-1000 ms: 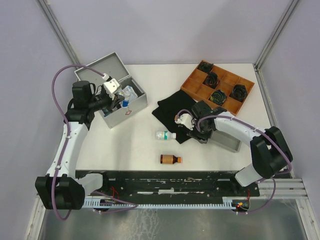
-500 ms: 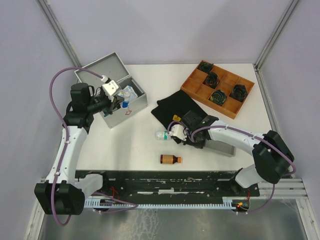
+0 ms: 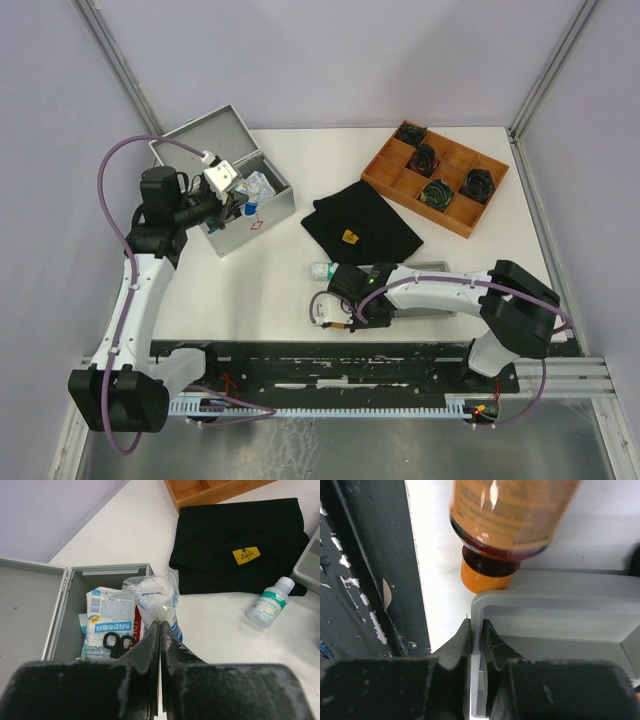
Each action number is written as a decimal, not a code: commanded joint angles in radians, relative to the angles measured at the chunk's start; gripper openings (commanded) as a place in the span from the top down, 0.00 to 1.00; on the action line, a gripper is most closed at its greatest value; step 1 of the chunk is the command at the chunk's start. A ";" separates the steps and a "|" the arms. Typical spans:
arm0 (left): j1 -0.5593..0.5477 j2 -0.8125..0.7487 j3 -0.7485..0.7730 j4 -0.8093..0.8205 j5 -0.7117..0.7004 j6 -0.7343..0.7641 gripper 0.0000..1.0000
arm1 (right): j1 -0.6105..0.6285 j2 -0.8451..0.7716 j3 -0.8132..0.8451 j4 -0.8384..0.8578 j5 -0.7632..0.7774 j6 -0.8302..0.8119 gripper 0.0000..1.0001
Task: Organize the medicine kit
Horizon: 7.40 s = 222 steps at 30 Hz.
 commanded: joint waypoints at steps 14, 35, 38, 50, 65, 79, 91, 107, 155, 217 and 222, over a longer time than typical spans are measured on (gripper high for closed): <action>-0.008 -0.038 0.050 0.035 -0.007 -0.064 0.97 | 0.074 0.182 0.287 0.024 -0.030 -0.016 0.74; -0.241 0.049 -0.172 0.297 0.048 -0.541 0.97 | -0.403 -0.256 0.193 0.033 -0.245 0.155 0.28; -0.322 0.107 -0.186 0.335 0.028 -0.668 0.97 | -0.494 -0.312 0.170 0.059 -0.241 0.179 0.27; -0.546 0.328 -0.280 0.533 -0.049 -1.106 0.97 | -0.691 -0.344 0.155 0.079 -0.219 0.170 0.26; -0.640 0.495 -0.274 0.588 -0.166 -1.284 0.83 | -0.737 -0.369 0.141 0.065 -0.273 0.160 0.26; -0.635 0.329 -0.274 0.519 -0.221 -1.218 0.34 | -0.740 -0.383 0.135 0.076 -0.275 0.168 0.26; -0.608 0.204 -0.124 0.282 -0.300 -0.683 0.24 | -0.742 -0.409 0.134 0.073 -0.296 0.165 0.25; -0.738 0.102 -0.238 -0.076 -0.249 -0.017 0.24 | -0.740 -0.423 0.137 0.074 -0.289 0.175 0.24; -0.955 0.146 -0.130 -0.364 -0.523 0.191 0.66 | -0.743 -0.418 0.156 0.078 -0.186 0.208 0.22; -1.014 0.840 0.482 -0.074 -0.543 -0.071 0.34 | -0.955 -0.334 0.190 0.070 0.123 0.305 0.21; -1.013 0.747 0.436 -0.092 -0.583 -0.026 0.29 | -0.956 -0.335 0.190 0.067 0.118 0.300 0.21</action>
